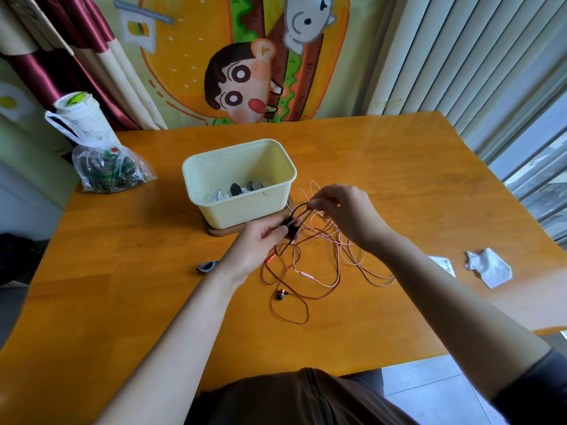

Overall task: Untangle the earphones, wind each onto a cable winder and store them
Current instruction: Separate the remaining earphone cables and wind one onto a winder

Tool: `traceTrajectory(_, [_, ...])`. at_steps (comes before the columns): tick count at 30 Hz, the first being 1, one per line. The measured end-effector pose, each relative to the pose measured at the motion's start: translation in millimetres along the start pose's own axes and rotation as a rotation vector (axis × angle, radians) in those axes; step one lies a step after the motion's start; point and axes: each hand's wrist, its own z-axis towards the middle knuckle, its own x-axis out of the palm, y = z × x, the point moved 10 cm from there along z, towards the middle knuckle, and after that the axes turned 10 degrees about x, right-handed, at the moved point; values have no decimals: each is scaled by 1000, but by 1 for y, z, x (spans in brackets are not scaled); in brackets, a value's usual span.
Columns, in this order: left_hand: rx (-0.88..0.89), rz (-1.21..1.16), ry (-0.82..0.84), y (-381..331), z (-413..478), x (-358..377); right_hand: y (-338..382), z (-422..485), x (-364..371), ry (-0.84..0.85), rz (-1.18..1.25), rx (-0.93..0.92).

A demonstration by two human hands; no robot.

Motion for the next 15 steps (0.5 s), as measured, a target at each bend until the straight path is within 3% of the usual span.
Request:
traceTrajectory(5, [1, -160, 16, -4, 1, 3, -16, 3, 10, 130, 171, 97])
traceTrajectory(15, [-54, -555, -407, 10, 8, -22, -29, -21, 63, 177, 410, 283])
